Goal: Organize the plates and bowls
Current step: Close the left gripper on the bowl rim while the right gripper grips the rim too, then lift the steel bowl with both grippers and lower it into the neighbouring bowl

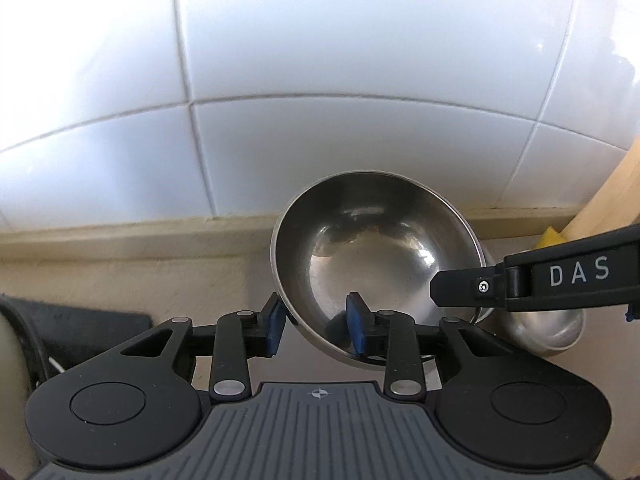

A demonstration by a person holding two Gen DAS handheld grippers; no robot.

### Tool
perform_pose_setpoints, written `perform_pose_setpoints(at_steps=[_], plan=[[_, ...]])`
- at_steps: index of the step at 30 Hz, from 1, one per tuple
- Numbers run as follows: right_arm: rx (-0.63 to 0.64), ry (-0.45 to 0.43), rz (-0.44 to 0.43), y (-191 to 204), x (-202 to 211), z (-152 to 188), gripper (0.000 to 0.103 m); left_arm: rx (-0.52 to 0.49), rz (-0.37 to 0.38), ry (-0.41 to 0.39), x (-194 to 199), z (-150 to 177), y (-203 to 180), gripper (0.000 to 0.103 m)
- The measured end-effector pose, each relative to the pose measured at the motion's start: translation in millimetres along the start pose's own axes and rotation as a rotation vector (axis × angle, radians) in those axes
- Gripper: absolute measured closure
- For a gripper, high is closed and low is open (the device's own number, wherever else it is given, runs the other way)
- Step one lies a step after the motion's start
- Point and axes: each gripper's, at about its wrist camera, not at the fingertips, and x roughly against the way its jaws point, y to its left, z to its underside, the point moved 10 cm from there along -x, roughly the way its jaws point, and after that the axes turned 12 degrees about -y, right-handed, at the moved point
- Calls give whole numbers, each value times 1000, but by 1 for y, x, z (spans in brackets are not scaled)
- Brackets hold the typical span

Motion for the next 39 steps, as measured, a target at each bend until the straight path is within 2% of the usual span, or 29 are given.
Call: perform_pose_setpoints(at_steps=[9, 16, 39], plan=[[-45, -56, 49, -33, 22, -17, 99, -56, 48, -24, -10, -17, -43, 67], [-80, -54, 92, -62, 17, -19, 99, -80, 66, -8, -30, -12, -60, 66], [-94, -14, 144, -77, -9, -15, 99, -87, 77, 40, -63, 3, -71, 62]])
